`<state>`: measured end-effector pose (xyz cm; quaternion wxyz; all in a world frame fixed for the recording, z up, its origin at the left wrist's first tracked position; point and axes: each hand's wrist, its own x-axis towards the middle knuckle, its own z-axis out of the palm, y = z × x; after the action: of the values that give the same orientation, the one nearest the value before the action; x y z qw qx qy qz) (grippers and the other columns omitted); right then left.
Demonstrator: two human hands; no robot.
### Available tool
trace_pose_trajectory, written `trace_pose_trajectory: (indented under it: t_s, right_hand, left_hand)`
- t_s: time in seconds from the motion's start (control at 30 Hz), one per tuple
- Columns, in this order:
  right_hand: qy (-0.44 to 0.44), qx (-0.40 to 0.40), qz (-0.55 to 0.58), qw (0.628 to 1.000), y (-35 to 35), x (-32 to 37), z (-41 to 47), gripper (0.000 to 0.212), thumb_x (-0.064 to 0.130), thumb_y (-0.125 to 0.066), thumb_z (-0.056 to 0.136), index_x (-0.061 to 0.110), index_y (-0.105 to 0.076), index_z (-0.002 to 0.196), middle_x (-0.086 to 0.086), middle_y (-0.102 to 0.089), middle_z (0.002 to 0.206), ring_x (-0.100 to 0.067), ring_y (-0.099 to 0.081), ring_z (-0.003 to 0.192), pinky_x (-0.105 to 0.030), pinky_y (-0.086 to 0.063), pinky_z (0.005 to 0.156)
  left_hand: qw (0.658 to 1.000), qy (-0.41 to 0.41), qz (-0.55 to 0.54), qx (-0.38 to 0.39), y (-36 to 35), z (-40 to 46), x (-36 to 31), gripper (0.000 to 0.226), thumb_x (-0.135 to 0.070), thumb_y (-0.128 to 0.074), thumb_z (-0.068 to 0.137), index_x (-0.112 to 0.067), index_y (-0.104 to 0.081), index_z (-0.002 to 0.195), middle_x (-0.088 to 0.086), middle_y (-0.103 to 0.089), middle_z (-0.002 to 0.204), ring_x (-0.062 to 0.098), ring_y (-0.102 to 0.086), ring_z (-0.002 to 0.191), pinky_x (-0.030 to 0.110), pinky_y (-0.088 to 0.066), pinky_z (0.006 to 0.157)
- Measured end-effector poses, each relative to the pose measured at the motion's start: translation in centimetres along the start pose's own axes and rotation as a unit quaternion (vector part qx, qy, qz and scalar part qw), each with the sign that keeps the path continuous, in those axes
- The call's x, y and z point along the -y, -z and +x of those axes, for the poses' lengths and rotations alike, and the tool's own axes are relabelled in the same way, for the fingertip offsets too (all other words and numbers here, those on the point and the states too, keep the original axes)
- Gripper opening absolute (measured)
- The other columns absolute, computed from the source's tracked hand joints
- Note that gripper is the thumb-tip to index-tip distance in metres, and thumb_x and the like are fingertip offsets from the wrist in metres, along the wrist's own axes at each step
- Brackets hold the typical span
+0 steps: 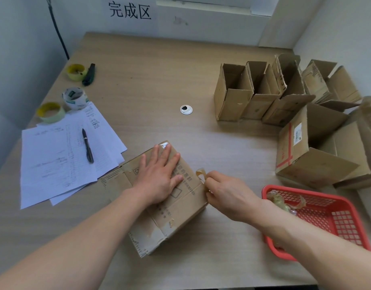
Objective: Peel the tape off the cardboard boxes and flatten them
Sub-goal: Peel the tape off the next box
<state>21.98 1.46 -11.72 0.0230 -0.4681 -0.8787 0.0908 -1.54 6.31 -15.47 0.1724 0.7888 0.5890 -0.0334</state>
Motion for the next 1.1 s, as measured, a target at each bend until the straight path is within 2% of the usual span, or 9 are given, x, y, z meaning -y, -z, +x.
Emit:
trace_pose_trajectory:
  t_s: [0.1, 0.17, 0.27, 0.43, 0.53, 0.6, 0.7, 0.87, 1.1]
  right_hand:
    - [-0.008, -0.019, 0.035, 0.999, -0.1, 0.2, -0.7, 0.018, 0.019, -0.055, 0.097, 0.007, -0.067, 0.095, -0.008, -0.065, 0.113, -0.034, -0.062, 0.089, -0.044, -0.053, 0.065]
    - [0.003, -0.04, 0.03, 0.999, 0.2, 0.7, -0.9, 0.004, 0.011, -0.067, 0.088, 0.007, -0.069, 0.088, -0.008, -0.069, 0.111, -0.034, -0.066, 0.084, -0.041, -0.055, 0.058]
    - [0.015, -0.051, -0.019, 0.998, 0.2, 1.4, -0.8, 0.014, 0.001, -0.073, 0.073, 0.008, -0.063, 0.079, -0.009, -0.068, 0.096, -0.031, -0.063, 0.069, -0.034, -0.049, 0.048]
    - [-0.018, -0.044, -0.04, 0.998, -0.5, 1.8, -1.0, 0.014, 0.002, -0.068, 0.078, 0.009, -0.058, 0.083, -0.009, -0.06, 0.091, -0.028, -0.056, 0.066, -0.036, -0.042, 0.048]
    - [-0.028, 0.012, -0.032, 0.999, -0.6, 1.3, -1.1, 0.003, 0.013, -0.055, 0.094, 0.012, -0.054, 0.092, -0.006, -0.057, 0.102, -0.029, -0.057, 0.077, -0.037, -0.041, 0.052]
    - [-0.034, 0.062, -0.028, 0.997, -0.1, 1.0, -0.7, 0.011, 0.022, -0.045, 0.101, 0.014, -0.051, 0.099, -0.004, -0.053, 0.109, -0.029, -0.057, 0.087, -0.038, -0.042, 0.056]
    - [-0.032, 0.119, -0.051, 0.991, 1.2, 1.2, 0.5, 0.006, 0.015, -0.05, 0.096, 0.015, -0.048, 0.101, -0.006, -0.05, 0.11, -0.03, -0.058, 0.091, -0.036, -0.038, 0.059]
    - [0.008, 0.119, -0.124, 0.985, 1.5, 2.0, 1.2, 0.023, 0.009, -0.047, 0.091, 0.008, -0.048, 0.113, -0.013, -0.049, 0.114, -0.032, -0.057, 0.095, -0.036, -0.035, 0.06]
    - [0.047, 0.089, 0.019, 0.995, 0.8, 0.1, 0.2, 0.006, 0.021, -0.039, 0.096, 0.018, -0.04, 0.091, -0.008, -0.048, 0.103, -0.029, -0.051, 0.083, -0.033, -0.034, 0.066]
  left_hand:
    - [1.0, 0.001, -0.001, 0.0, -0.1, 0.0, 0.0, 0.07, -0.063, -0.028, 0.098, -0.038, -0.001, 0.158, -0.006, 0.022, 0.164, 0.023, 0.026, 0.149, 0.055, 0.009, 0.118]
    - [1.0, 0.002, -0.002, -0.001, -0.1, 0.0, 0.0, 0.07, -0.063, -0.029, 0.098, -0.038, -0.001, 0.158, -0.007, 0.022, 0.164, 0.023, 0.025, 0.149, 0.054, 0.009, 0.118]
    - [1.0, 0.002, -0.007, -0.002, -0.2, 0.0, 0.0, 0.071, -0.064, -0.03, 0.098, -0.038, -0.002, 0.158, -0.007, 0.021, 0.165, 0.023, 0.025, 0.15, 0.055, 0.008, 0.119]
    - [1.0, 0.002, -0.008, -0.005, -0.2, 0.0, 0.0, 0.071, -0.064, -0.03, 0.098, -0.038, -0.002, 0.157, -0.007, 0.021, 0.165, 0.023, 0.024, 0.15, 0.054, 0.009, 0.119]
    - [1.0, 0.002, -0.009, -0.005, -0.2, 0.1, 0.1, 0.071, -0.064, -0.03, 0.097, -0.038, -0.003, 0.157, -0.007, 0.021, 0.164, 0.023, 0.024, 0.15, 0.055, 0.009, 0.119]
    - [1.0, 0.003, -0.006, -0.004, -0.3, 0.1, 0.2, 0.071, -0.064, -0.029, 0.097, -0.038, -0.002, 0.157, -0.007, 0.021, 0.164, 0.023, 0.024, 0.15, 0.055, 0.009, 0.119]
    - [1.0, 0.003, 0.0, -0.003, -0.2, 0.1, 0.0, 0.071, -0.065, -0.028, 0.097, -0.038, -0.002, 0.157, -0.007, 0.021, 0.164, 0.023, 0.024, 0.15, 0.054, 0.008, 0.118]
    - [1.0, 0.004, 0.0, -0.003, -0.1, 0.0, 0.1, 0.071, -0.064, -0.029, 0.097, -0.038, -0.002, 0.157, -0.007, 0.021, 0.165, 0.023, 0.024, 0.15, 0.055, 0.008, 0.119]
    - [1.0, 0.002, -0.008, 0.01, 0.2, 0.0, -0.1, 0.07, -0.063, -0.031, 0.098, -0.038, -0.001, 0.157, -0.007, 0.023, 0.164, 0.023, 0.026, 0.149, 0.055, 0.01, 0.118]
